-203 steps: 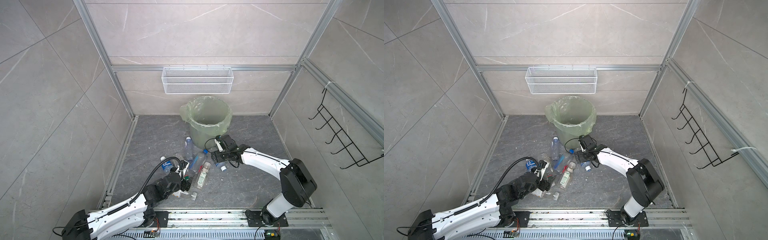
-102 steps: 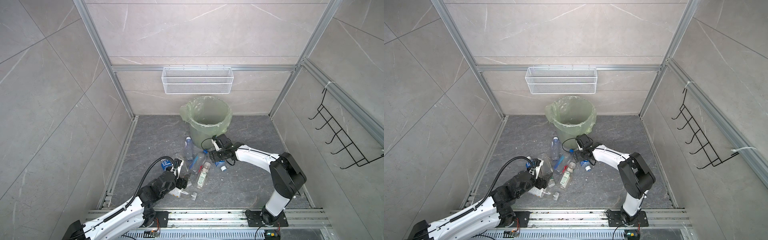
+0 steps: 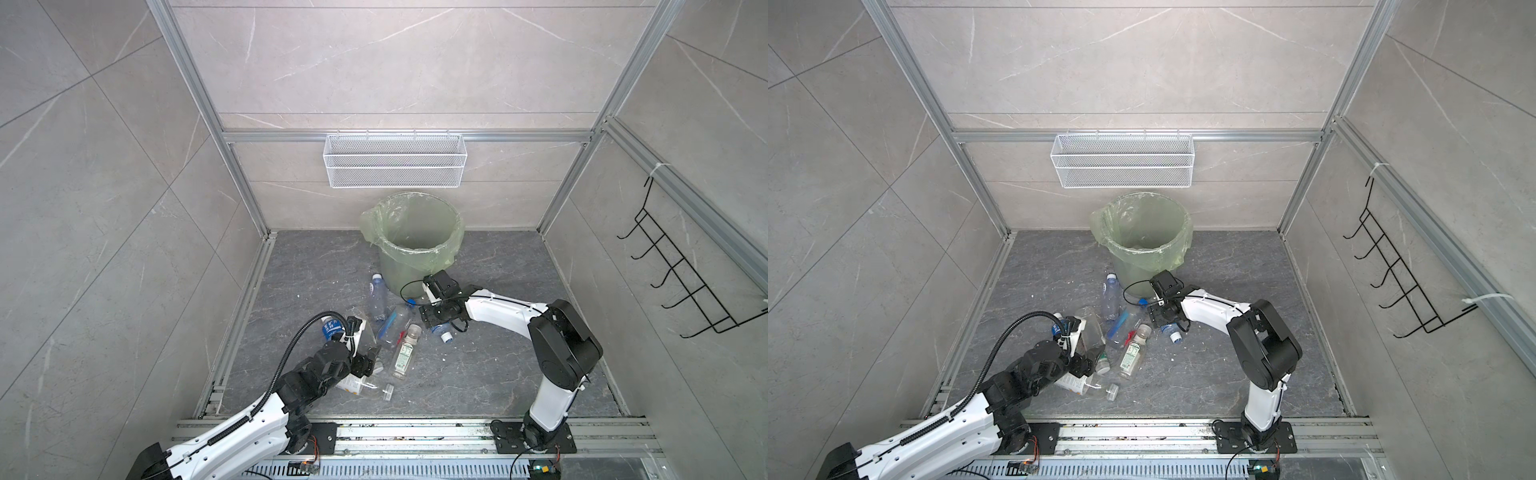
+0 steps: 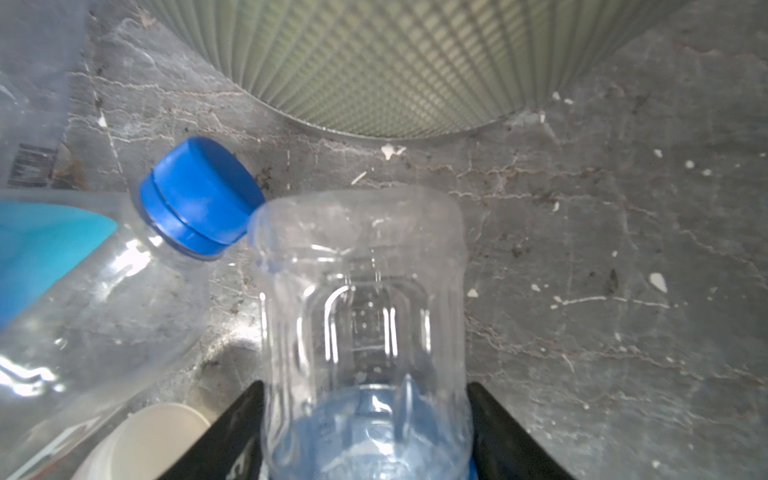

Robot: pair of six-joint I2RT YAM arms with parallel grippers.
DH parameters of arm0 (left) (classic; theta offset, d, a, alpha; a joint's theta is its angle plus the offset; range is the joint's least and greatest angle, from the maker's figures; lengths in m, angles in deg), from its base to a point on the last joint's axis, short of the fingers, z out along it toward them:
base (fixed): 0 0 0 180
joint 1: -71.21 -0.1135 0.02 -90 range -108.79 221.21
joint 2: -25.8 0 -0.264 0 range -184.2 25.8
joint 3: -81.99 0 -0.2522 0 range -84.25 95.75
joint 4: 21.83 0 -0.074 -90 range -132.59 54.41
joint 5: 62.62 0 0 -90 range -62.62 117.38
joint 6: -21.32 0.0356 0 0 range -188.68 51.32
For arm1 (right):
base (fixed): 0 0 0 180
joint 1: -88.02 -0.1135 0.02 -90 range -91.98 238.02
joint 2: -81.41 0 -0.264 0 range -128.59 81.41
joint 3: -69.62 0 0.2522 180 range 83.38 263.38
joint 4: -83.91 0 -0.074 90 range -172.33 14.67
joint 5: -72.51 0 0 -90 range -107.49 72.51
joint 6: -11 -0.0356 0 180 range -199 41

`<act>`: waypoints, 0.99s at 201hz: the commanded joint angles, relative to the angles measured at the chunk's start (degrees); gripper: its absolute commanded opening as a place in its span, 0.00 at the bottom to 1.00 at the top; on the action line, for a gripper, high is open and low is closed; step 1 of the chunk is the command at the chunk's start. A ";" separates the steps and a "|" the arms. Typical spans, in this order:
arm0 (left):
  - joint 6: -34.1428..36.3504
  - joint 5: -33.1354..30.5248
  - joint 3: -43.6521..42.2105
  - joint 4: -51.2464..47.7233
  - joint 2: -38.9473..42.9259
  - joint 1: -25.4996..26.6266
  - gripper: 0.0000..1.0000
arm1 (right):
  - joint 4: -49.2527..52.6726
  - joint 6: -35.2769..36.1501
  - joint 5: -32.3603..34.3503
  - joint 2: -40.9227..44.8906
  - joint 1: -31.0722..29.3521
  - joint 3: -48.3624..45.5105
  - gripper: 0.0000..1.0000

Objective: Throw the plastic bottles in the bin
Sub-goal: 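Lower the right gripper onto the blue-labelled 350 mL bottle and grasp it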

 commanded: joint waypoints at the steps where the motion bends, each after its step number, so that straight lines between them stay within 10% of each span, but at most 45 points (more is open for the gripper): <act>1: -0.95 0.82 -0.12 1.82 0.80 -0.55 0.86 | 2.32 0.43 1.81 -1.44 -0.13 0.89 0.70; 93: -1.21 1.03 -0.21 1.65 1.19 -1.00 0.86 | -0.05 -1.74 1.89 8.99 -1.01 -8.91 0.51; 199: -1.31 1.50 0.34 1.87 -0.49 -1.43 0.86 | -2.73 -5.37 8.05 43.29 -6.65 -26.24 0.50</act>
